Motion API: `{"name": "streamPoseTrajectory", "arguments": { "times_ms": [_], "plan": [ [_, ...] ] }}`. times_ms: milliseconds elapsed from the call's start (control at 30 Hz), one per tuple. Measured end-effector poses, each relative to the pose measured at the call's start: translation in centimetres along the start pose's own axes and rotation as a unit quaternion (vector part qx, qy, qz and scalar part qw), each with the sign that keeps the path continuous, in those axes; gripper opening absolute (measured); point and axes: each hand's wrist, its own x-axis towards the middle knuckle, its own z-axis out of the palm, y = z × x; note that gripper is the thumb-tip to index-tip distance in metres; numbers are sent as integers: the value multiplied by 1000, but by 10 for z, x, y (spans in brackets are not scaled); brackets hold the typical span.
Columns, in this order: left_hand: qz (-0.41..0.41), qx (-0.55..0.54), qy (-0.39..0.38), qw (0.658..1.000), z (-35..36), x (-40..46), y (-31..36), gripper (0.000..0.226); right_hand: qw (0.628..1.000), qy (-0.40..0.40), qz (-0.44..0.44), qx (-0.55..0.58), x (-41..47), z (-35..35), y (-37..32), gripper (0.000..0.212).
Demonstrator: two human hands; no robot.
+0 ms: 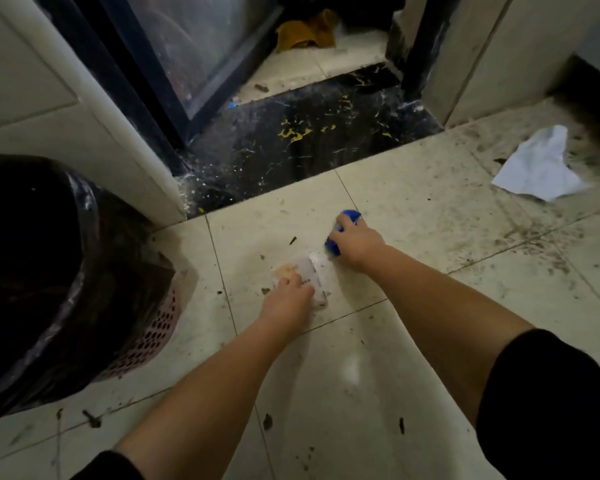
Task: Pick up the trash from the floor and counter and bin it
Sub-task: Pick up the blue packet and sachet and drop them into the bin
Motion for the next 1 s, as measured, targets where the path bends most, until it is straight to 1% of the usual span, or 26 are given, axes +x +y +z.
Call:
{"name": "streamPoseTrajectory", "arguments": {
  "times_ms": [67, 167, 233, 333, 433, 567, 667, 733, 800, 867, 933, 967, 1000],
  "plan": [
    [4, -5, -4, 1000, -4, -3, -3, 22, 1000, -6, 17, 8, 0, 8, 0, 36],
    [0, -31, -16, 999, -14, -13, -11, 21, 998, -43, 38, 17, -10, 10, 5, 34],
    [3, -45, 1, 999, -26, -20, -15, 20, 998, -37, 51, 29, -19, 3, 7, 33],
    [24, -64, 79, 995, -61, -28, -19, 14, 996, 30, 53, 67, -34, -29, 1, 33],
    [59, -67, 180, 980, -115, -42, -29, 14, 984, 135, 44, 104, -49, -80, -18, 28],
    [129, -86, 323, 934, -195, -89, -63, 19, 954, 258, 10, 151, -70, -152, -65, 23],
    [158, -101, 410, 893, -235, -132, -110, 21, 936, 314, -44, 155, -78, -196, -114, 22],
    [165, -99, 447, 873, -246, -160, -152, 24, 923, 340, -88, 156, -78, -216, -151, 20],
    [151, -70, 448, 878, -244, -184, -199, 26, 911, 361, -134, 148, -77, -227, -191, 18],
    [124, -47, 418, 899, -229, -203, -244, 30, 907, 358, -185, 121, -76, -227, -233, 22],
    [90, -29, 361, 928, -208, -214, -281, 41, 914, 311, -243, 90, -76, -220, -272, 26],
    [65, -17, 320, 945, -198, -216, -296, 39, 920, 275, -272, 63, -76, -215, -290, 28],
    [39, -1, 275, 961, -189, -216, -308, 32, 927, 229, -295, 26, -76, -209, -306, 30]
  ]
}}
